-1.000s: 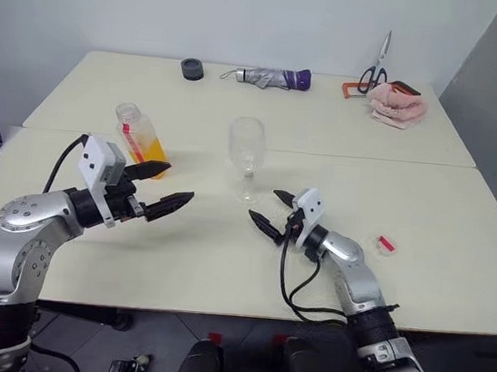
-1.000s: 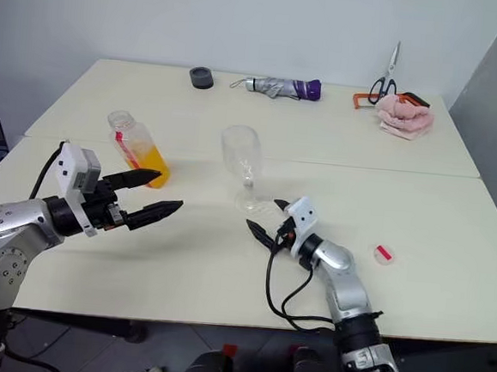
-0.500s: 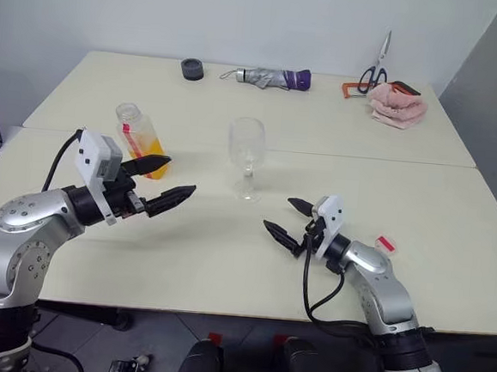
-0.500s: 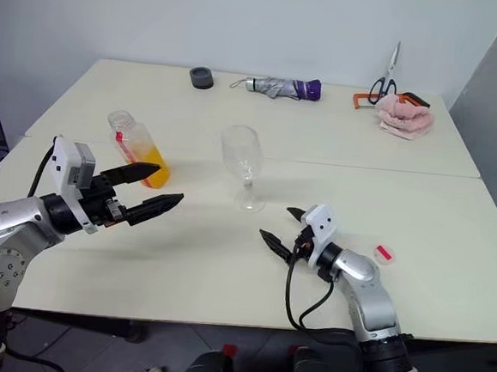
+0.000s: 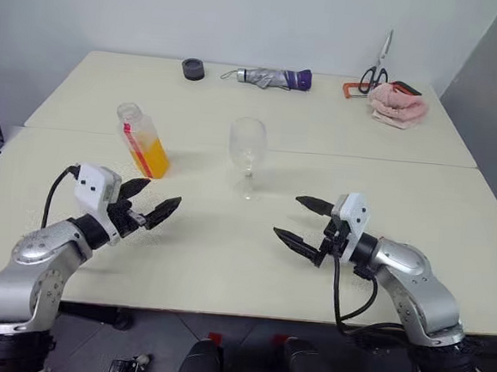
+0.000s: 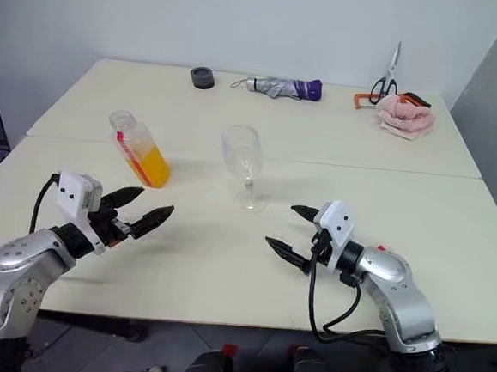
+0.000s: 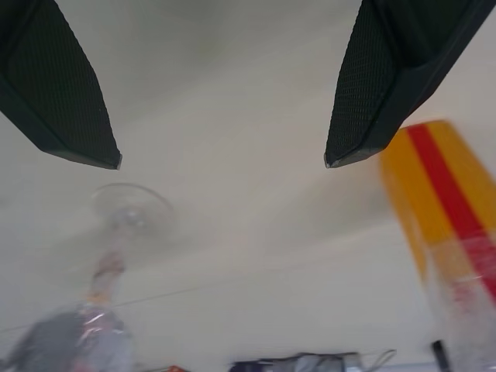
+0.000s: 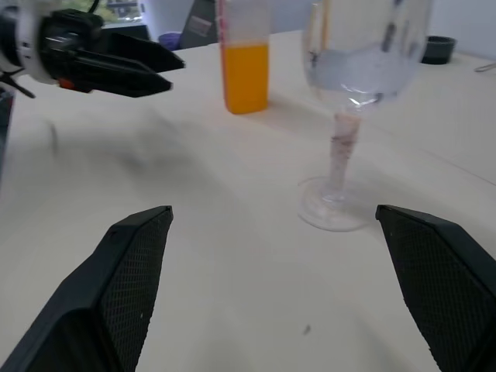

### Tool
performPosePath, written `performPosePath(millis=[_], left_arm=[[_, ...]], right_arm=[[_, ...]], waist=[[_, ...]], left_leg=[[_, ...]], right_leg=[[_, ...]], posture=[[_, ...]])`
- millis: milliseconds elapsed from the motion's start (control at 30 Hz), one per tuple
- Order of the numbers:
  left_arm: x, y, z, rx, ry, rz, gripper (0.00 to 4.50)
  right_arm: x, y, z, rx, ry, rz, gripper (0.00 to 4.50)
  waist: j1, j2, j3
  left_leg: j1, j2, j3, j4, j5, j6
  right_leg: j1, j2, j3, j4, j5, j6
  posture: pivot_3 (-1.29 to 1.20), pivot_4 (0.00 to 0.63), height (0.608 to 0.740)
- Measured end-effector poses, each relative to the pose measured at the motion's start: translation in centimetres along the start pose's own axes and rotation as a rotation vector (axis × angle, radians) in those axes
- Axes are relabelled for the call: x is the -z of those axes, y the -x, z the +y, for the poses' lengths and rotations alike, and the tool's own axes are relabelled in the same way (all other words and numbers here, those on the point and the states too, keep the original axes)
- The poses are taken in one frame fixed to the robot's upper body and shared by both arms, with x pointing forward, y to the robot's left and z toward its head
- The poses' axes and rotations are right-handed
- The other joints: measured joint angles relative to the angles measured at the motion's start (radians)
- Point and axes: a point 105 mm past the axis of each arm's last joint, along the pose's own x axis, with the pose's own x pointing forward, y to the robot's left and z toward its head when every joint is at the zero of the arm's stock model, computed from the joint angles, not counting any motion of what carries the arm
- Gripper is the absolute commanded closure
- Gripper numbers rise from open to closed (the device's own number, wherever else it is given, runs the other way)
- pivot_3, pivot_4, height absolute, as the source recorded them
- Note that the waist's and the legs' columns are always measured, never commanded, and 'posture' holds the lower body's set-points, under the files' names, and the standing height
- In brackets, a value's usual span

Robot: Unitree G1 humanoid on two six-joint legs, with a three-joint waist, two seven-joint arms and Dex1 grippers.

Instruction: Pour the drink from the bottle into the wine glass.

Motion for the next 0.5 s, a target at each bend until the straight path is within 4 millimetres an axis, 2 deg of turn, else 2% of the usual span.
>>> performPosePath(millis=[167,333,500], left_arm=[[1.1,-0.3,2.5,-0.157,-0.017,0.017,0.0],[-0.4,-1.1,5.1,-0.26,-0.022,-0.036,0.0],[-0.9,-1.6,6.0,-0.283,-0.024,-0.056,0.0]], right_arm=[[-1.1,0.3,1.3,-0.104,-0.018,0.009,0.02],[-2.0,0.4,2.1,-0.158,-0.022,0.007,0.02],[-2.0,0.4,2.1,-0.154,-0.021,0.012,0.02]], waist=[[0.01,0.0,0.0],[0.013,-0.001,0.0],[0.013,-0.001,0.0]], left_leg=[[0.0,0.0,0.0,0.0,0.0,0.0],[-0.001,0.0,0.0,0.001,0.0,0.0],[-0.001,0.0,0.0,0.0,0.0,0.0]], right_leg=[[0.0,0.0,-0.001,0.0,0.0,0.0],[0.0,0.0,-0.001,0.0,0.0,0.0],[0.0,0.0,-0.001,-0.001,0.0,-0.001]], posture=[[0.0,0.15,0.74],[0.0,0.15,0.74],[0.0,0.15,0.74]])
